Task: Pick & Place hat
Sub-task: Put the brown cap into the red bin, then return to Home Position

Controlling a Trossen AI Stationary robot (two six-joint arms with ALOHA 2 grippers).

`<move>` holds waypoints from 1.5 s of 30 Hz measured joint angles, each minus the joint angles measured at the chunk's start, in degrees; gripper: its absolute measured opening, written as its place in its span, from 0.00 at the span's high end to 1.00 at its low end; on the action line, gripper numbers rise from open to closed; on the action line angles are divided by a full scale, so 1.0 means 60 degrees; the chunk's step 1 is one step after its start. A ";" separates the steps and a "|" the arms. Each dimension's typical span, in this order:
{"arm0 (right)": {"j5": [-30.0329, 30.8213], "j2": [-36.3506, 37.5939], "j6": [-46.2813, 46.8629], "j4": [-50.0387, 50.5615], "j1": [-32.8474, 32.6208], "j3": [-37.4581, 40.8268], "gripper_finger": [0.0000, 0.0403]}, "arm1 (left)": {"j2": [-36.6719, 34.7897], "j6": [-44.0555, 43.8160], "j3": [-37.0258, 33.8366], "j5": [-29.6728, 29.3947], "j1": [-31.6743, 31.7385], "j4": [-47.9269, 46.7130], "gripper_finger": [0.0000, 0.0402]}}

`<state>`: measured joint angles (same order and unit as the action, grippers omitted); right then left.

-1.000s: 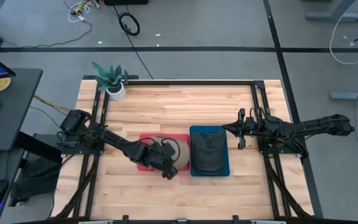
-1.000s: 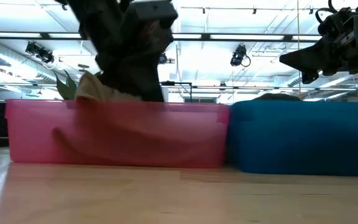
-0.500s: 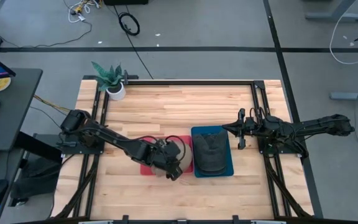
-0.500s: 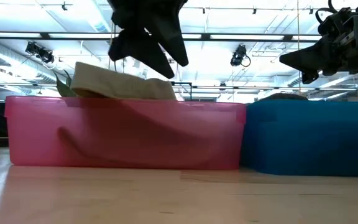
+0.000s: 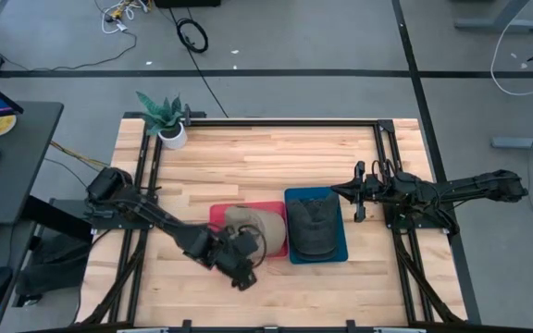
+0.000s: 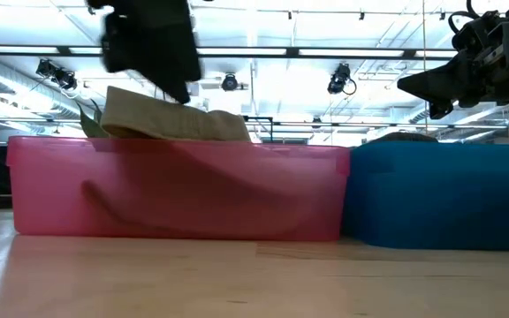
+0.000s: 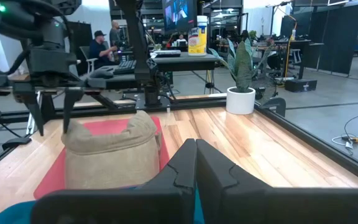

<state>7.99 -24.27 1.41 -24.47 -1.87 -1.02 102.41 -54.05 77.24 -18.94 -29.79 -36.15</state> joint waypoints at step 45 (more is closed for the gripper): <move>0.0006 -0.0004 0.0000 0.0017 0.0000 0.0000 0.97 | 0.0448 0.6878 0.2417 -0.0986 0.1407 0.0639 0.60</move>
<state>8.03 -24.29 1.41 -24.37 -1.87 -1.02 105.10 -12.78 91.75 -24.86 -21.35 -32.32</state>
